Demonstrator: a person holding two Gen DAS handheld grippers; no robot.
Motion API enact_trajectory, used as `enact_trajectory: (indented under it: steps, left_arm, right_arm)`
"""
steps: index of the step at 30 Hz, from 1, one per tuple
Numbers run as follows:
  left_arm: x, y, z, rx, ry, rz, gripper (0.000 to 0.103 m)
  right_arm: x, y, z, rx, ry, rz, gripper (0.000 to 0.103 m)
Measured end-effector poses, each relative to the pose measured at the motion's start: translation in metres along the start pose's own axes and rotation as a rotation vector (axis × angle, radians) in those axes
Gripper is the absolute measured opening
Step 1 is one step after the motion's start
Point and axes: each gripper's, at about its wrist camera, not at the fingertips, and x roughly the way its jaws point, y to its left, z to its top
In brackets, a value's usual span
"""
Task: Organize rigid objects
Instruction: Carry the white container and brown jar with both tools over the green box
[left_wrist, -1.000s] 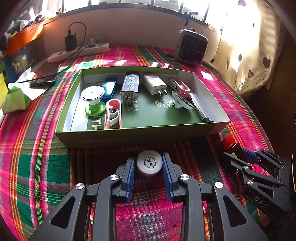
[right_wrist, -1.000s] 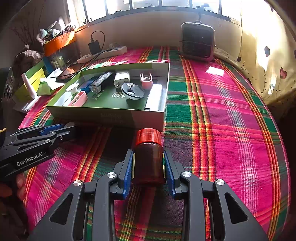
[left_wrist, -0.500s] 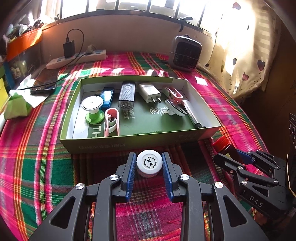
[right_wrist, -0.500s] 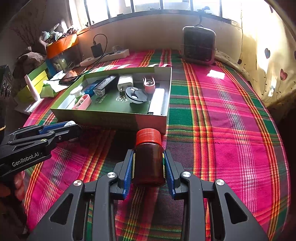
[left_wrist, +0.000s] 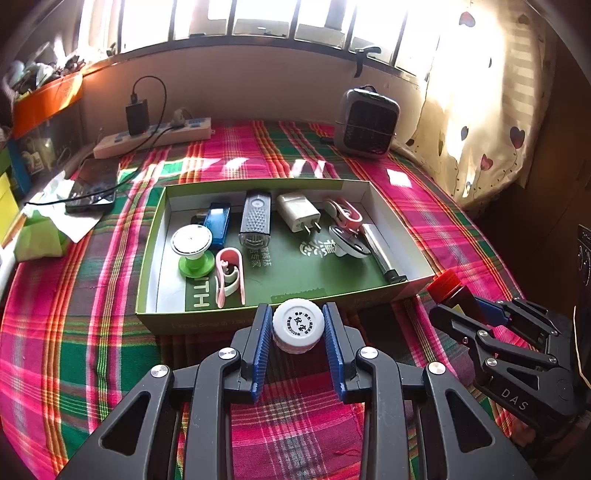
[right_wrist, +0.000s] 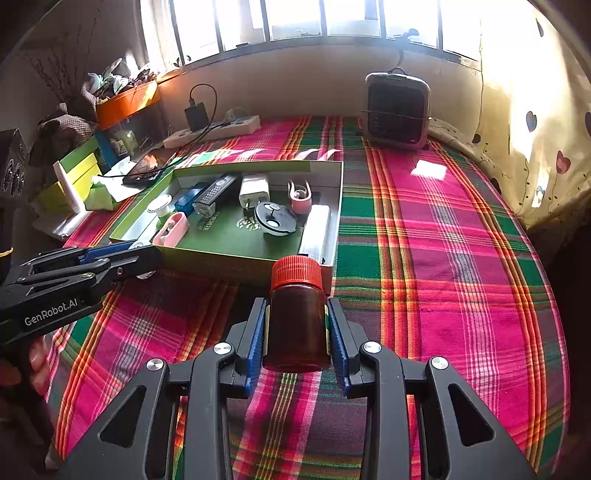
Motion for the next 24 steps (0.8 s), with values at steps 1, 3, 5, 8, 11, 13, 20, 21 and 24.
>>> enact_trajectory:
  steps: [1, 3, 5, 8, 11, 13, 20, 21, 24]
  left_arm:
    - [0.0, 0.0, 0.001, 0.0, -0.001, 0.0, 0.027]
    - [0.0, 0.001, 0.004, 0.001, -0.004, 0.001, 0.027]
    - [0.0, 0.001, 0.006, 0.0, -0.008, 0.001, 0.027]
    - [0.0, 0.002, 0.01, 0.002, -0.014, 0.002, 0.027]
    - [0.0, 0.003, 0.014, 0.006, -0.02, 0.002, 0.027]
    - [-0.001, 0.003, 0.017, 0.01, -0.027, 0.001, 0.027]
    - [0.004, 0.003, 0.025, 0.014, -0.03, -0.005, 0.027]
    - [0.005, 0.003, 0.026, 0.012, -0.031, -0.007, 0.027]
    - [0.009, 0.004, 0.029, 0.009, -0.029, -0.01, 0.027]
  right_arm:
    - [0.0, 0.0, 0.002, -0.001, -0.003, 0.0, 0.033]
    - [-0.001, 0.0, 0.005, -0.003, -0.008, -0.003, 0.033]
    - [-0.001, 0.0, 0.008, -0.005, -0.013, -0.004, 0.033]
    - [0.0, 0.001, 0.012, -0.007, -0.016, -0.007, 0.033]
    - [0.001, 0.002, 0.016, -0.011, -0.018, -0.007, 0.033]
    - [0.002, 0.003, 0.019, -0.013, -0.021, -0.007, 0.033]
    - [0.004, 0.004, 0.031, -0.012, -0.037, -0.001, 0.033]
    - [0.005, 0.004, 0.033, -0.011, -0.038, -0.001, 0.033]
    - [0.007, 0.004, 0.037, -0.009, -0.045, -0.001, 0.033]
